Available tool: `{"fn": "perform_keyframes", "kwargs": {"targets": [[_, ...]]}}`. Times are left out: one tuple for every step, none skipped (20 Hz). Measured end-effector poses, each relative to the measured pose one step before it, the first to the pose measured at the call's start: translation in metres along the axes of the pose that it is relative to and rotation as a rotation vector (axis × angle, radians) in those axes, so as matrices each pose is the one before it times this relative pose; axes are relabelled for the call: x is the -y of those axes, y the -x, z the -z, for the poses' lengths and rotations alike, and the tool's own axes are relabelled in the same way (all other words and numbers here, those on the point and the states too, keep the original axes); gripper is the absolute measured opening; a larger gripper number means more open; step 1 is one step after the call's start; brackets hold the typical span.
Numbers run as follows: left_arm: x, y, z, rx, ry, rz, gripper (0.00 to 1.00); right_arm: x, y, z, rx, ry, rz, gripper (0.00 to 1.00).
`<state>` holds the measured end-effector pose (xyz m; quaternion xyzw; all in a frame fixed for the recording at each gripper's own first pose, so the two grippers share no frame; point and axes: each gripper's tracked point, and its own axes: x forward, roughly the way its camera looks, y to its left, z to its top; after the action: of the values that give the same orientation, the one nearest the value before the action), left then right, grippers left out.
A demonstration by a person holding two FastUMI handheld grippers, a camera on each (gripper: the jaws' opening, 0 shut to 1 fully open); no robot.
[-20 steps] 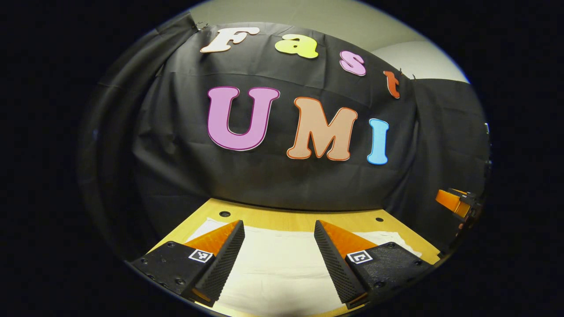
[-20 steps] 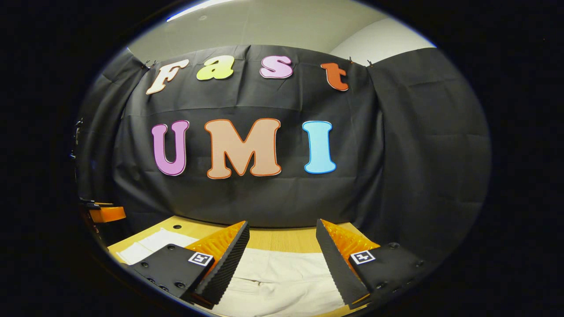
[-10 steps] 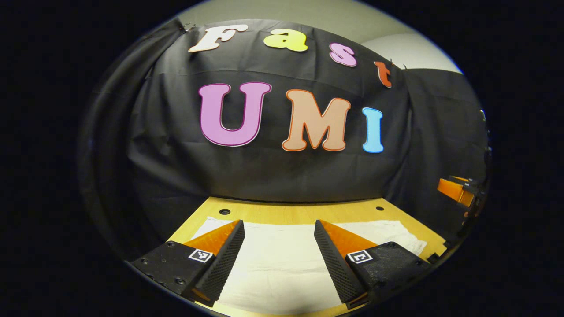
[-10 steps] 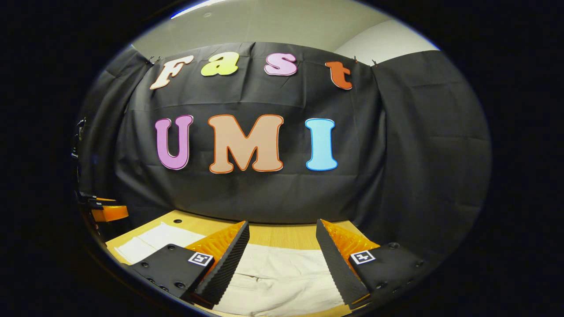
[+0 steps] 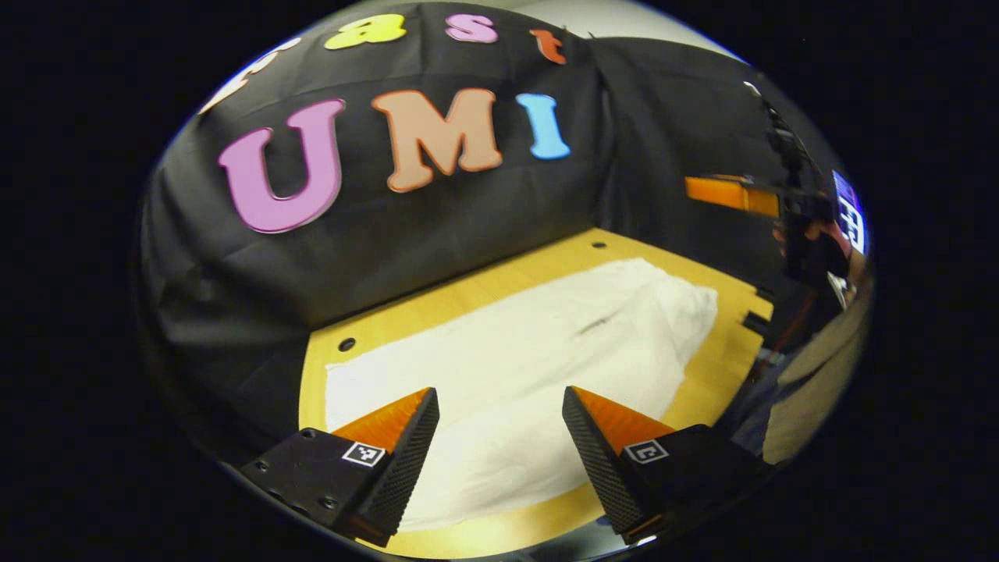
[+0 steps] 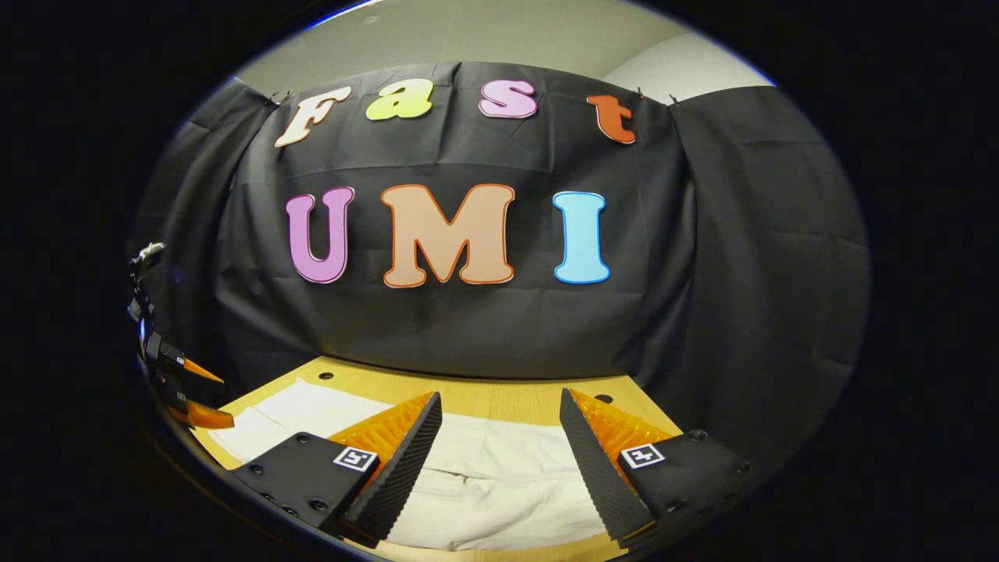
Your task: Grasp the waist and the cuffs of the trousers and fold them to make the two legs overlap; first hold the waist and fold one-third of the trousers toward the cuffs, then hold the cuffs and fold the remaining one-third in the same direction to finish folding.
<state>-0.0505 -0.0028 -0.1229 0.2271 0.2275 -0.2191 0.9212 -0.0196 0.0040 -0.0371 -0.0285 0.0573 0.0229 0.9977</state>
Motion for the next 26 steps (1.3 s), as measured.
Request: {"fn": "perform_keyframes", "kwargs": {"targets": [[0.00651,0.00148,0.01592,-0.05344,-0.03316,0.05211,0.94,-0.00122,0.0005,0.00366,-0.01077,0.00837,-0.00313,0.97],[0.0046,-0.0008,0.01482,-0.0485,-0.03008,0.04955,0.95,-0.00098,0.00074,0.00426,-0.01096,0.00815,-0.00257,0.98],[0.00495,-0.00044,0.01573,-0.05247,-0.02911,0.04728,0.95,-0.00135,-0.00008,0.00306,-0.01213,0.00631,-0.00257,0.98],[0.00141,-0.00249,0.0183,-0.05246,-0.03562,0.03493,0.95,-0.00171,0.00007,0.00379,-0.00871,0.00413,-0.00231,0.98],[0.00063,-0.00237,0.01552,-0.04978,-0.03845,0.03387,0.95,-0.00052,0.00081,0.00125,-0.00376,0.00167,0.0027,0.98],[0.00052,-0.00633,0.01738,-0.04742,-0.03676,0.03199,0.95,-0.00087,0.00191,0.00071,0.00076,-0.00153,0.00036,0.97],[0.00055,-0.00451,0.0147,-0.0426,-0.02418,0.02879,0.95,-0.00112,0.00044,0.00167,-0.003,-0.00077,0.00089,0.97],[0.00081,-0.00321,0.01454,-0.04266,-0.01714,0.02873,0.94,-0.00018,-0.00085,0.00494,-0.00887,0.00092,0.00267,0.97],[-0.00105,-0.0033,0.01233,-0.0372,-0.01788,0.02454,0.94,-0.00099,0.00002,0.00358,-0.0112,0.00178,0.0015,0.97],[-0.00215,-0.00604,0.01263,-0.04069,-0.0262,0.02021,0.94,-0.00066,0.00086,0.00453,-0.01203,0.0036,0.00412,0.97],[-0.00245,-0.00589,0.01686,-0.04592,-0.02887,0.01399,0.94,0.00049,0.00065,0.00297,-0.01103,0.00453,0.00318,0.97],[-0.00224,-0.00482,0.0141,-0.04601,-0.02281,0.00878,0.92,0.00128,0.00097,0.0054,-0.01238,0.00812,0.00533,0.97],[-0.00089,-0.00271,0.01151,-0.04094,-0.01821,0.00758,0.92,0.00132,0.0007,0.00291,-0.00983,0.009,0.00539,0.97],[-0.00131,-0.00229,0.00897,-0.02805,-0.01771,0.0063,0.9,0.0016,0.00098,0.00176,-0.00709,0.00994,0.00703,0.97],[-0.00289,-0.00306,0.00887,-0.02563,-0.02134,0.00122,0.89,0.00101,0.00006,0.00127,-0.00776,0.00646,0.00304,0.98],[-0.00262,-0.00375,0.00632,-0.02021,-0.02234,0.00335,0.88,-0.00086,-0.00073,0.00331,-0.0097,0.00381,0.00064,0.97],[-0.0012,-0.00399,0.00604,-0.01825,-0.01514,0.00886,0.88,-0.00072,-0.00152,0.00332,-0.01314,0.00342,0.0001,0.97],[-0.00054,-0.00349,0.00372,-0.01278,-0.0131,0.00989,0.87,-0.0009,-0.00183,0.00399,-0.0097,0.00557,-0.00115,0.97],[-0.00271,-0.00331,0.00239,-0.01223,-0.01348,0.00398,0.86,-0.00111,-0.00247,0.00123,-0.00467,0.01153,0.00048,0.97],[-0.00075,-0.00291,0.00128,-0.00368,-0.0125,0.01194,0.86,-0.00166,-0.0022,-0.00039,-0.00091,0.01141,-0.00184,0.97],[-0.00004,-0.00337,0.00169,-0.00492,-0.01136,0.01211,0.85,-0.0019,-0.00239,0.00102,-0.00454,0.01241,-0.00426,0.97],[0.00013,-0.00152,0.00139,-0.01018,-0.00731,0.00792,0.84,-0.00386,-0.00292,0.00413,-0.0075,0.01097,-0.00993,0.97],[0.00008,-0.00204,0.0013,-0.00785,-0.00644,0.00831,0.84,-0.00326,-0.00244,0.00073,-0.0072,0.00802,-0.00788,0.98],[-0.00133,-0.00288,0.00102,-0.00748,-0.00289,0.00087,0.83,-0.0035,-0.00281,0.0028,-0.0057,0.00864,-0.01177,0.97],[0.00035,-0.00208,0.00174,-0.0117,0.00258,0.00702,0.87,-0.00308,-0.00273,0.00168,-0.00493,0.01081,-0.0111,0.99],[0.0006,-0.00112,0.00128,-0.01061,0.00296,0.00625,0.83,-0.00309,-0.00281,-0.00014,-0.00327,0.00982,-0.00725,0.97]]}}
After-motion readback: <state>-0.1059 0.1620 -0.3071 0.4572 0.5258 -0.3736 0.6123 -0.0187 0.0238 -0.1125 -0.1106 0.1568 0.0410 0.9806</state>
